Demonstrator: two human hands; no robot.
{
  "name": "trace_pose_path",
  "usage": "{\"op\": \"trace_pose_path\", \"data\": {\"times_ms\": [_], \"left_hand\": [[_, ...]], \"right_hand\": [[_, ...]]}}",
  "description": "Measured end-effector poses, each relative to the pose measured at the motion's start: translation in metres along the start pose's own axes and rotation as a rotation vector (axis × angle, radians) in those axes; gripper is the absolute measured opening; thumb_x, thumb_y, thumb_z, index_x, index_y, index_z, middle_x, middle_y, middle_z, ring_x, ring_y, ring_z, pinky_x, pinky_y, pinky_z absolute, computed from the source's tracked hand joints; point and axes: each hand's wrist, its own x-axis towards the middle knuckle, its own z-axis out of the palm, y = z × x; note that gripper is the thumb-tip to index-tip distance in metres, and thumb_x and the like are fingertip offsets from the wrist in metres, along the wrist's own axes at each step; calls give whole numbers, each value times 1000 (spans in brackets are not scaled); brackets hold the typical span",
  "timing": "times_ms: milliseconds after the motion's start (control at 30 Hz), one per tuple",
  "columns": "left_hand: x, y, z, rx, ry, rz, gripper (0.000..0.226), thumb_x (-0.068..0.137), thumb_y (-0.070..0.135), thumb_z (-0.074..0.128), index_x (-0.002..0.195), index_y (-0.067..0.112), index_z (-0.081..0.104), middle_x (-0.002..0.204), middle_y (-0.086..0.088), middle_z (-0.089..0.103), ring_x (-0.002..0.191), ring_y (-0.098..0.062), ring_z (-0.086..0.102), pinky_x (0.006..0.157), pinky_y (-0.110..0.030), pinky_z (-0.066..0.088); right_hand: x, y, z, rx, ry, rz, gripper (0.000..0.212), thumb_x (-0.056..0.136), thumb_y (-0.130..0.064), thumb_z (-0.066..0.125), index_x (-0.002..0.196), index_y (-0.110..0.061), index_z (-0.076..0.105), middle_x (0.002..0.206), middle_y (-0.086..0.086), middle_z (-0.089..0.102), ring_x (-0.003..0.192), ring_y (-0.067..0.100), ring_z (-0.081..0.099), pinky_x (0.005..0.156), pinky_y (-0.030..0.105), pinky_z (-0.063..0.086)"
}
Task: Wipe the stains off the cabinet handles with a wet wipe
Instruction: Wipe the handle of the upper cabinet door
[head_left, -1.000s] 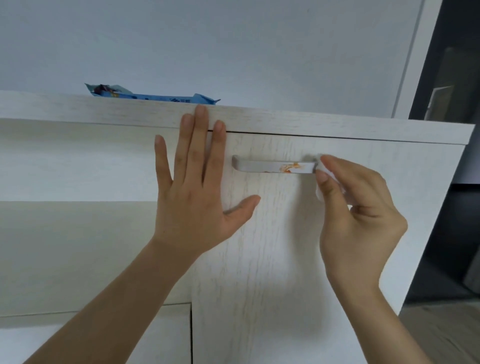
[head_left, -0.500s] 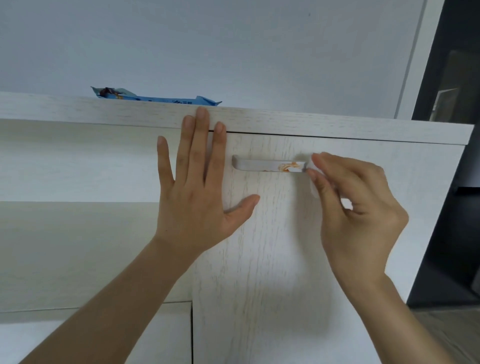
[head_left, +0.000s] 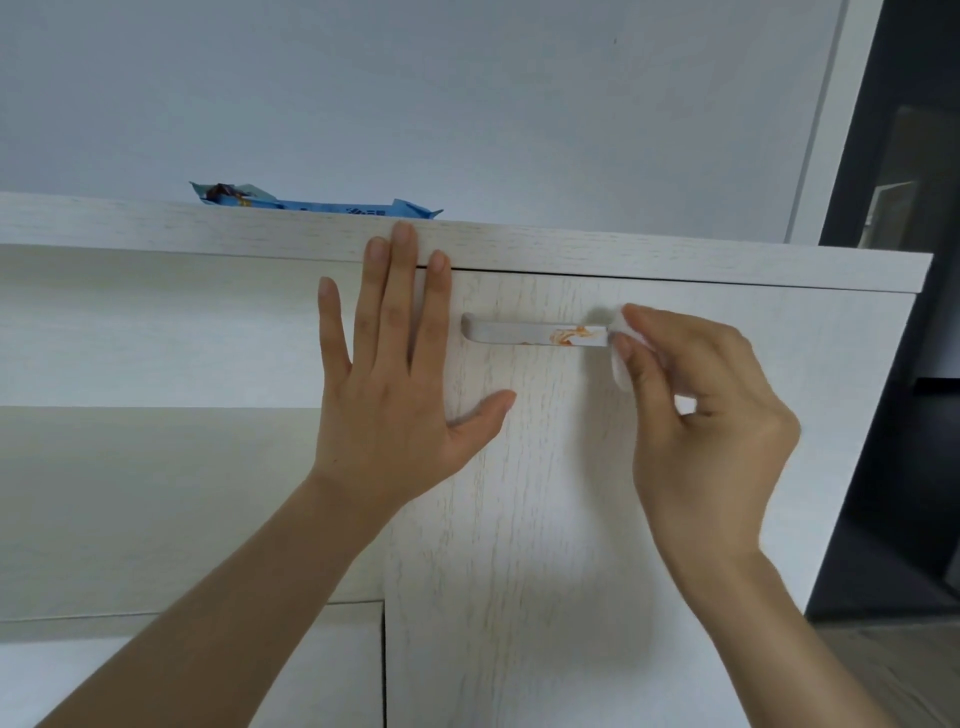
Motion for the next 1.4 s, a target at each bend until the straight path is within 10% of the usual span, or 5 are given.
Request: {"op": "trace_pose_path", "data": {"times_ms": [1233, 1400], "left_hand": [[0, 1, 0, -4, 10, -7, 89, 89, 64, 42, 144, -4, 27, 150, -28, 22, 141, -40, 19, 114, -57, 11], [-1, 2, -1, -14, 5, -13, 89, 88, 64, 44, 144, -4, 27, 150, -28, 23, 141, -38, 19, 114, -57, 11]], "right_hand": [[12, -12, 3, -93, -193, -97, 15, 87, -4, 63, 99, -8, 71, 90, 1, 67, 85, 14, 51, 75, 5, 35], [7, -10, -5, 114, -43, 219, 14, 91, -16, 60, 102, -18, 69, 95, -11, 64, 85, 6, 60, 74, 7, 41]]}}
